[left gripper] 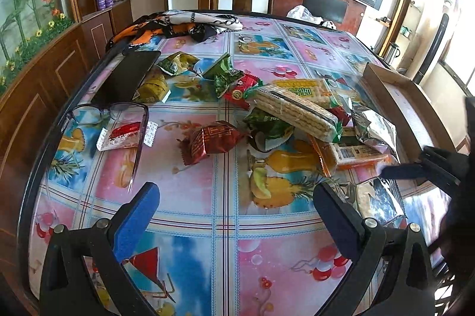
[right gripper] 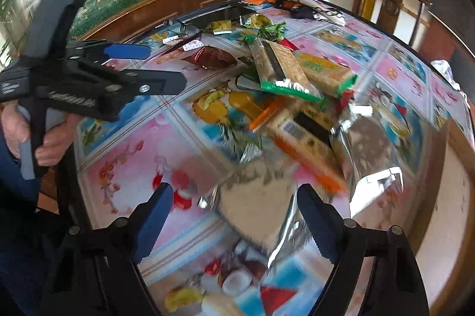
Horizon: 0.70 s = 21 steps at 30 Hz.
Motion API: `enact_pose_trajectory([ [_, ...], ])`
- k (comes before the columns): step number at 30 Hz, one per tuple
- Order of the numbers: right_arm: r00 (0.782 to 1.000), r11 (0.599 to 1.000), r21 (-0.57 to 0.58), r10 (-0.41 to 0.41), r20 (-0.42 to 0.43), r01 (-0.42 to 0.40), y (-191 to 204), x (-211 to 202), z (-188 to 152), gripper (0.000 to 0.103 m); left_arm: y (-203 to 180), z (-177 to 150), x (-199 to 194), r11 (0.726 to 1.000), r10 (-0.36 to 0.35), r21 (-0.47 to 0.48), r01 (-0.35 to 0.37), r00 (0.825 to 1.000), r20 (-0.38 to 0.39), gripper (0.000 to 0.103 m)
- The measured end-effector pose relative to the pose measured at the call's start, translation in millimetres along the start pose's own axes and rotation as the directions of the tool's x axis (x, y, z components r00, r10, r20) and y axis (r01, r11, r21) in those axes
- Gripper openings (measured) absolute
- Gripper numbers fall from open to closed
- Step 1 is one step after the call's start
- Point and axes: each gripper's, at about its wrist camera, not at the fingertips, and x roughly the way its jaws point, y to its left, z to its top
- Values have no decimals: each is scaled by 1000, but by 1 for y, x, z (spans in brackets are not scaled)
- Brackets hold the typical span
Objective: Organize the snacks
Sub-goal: 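Grasp the long cracker roll with the left tool while the right tool holds the foil bag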
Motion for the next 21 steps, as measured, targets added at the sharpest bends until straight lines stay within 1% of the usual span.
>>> enact_pose_trajectory([
  [2,999,1000,6,27,-19,-27,-5,7,4,89,0,-1,0,1000,-3,5,3,1000,-3,103],
  [4,999,1000,14,21,-37,-21,-10,15,5,89,-1,-2,-2,1000,-2,13,2,1000,-1,103],
  [7,995,998,20,59,-77,-57,-16,20,-4,89,-2,-1,-2,1000,-2,24,2,1000,-1,103],
  [8,996,999,8,54,-69,-54,-15,16,-9,89,-2,-1,-2,1000,-1,25,1,1000,-1,103],
  [10,995,997,23,69,-70,-68,-16,11,-16,89,-1,1,-1,1000,-5,20,5,1000,-4,103],
  [12,996,998,38,61,-69,-58,-15,6,-23,89,-2,2,2,1000,-16,12,16,1000,-15,103],
  [13,997,998,43,39,-68,-36,-14,5,-26,88,-3,3,3,1000,-19,9,20,1000,-20,103],
  [14,998,999,48,5,-63,-2,-12,3,-27,80,-4,5,5,1000,-22,5,22,999,-27,103],
  [15,998,998,60,-9,-59,13,-12,2,-27,67,-5,8,8,1000,-22,-2,22,999,-31,103],
  [17,999,994,106,-5,-46,10,-15,-3,-29,63,-7,14,11,999,-32,-21,31,999,-39,103],
  [20,1000,992,126,-11,10,9,-13,-12,-32,63,-6,30,15,995,-61,-77,57,997,-50,103],
  [21,999,990,142,-8,35,3,-13,-17,-33,63,-4,39,19,991,-78,-112,72,995,-56,103],
])
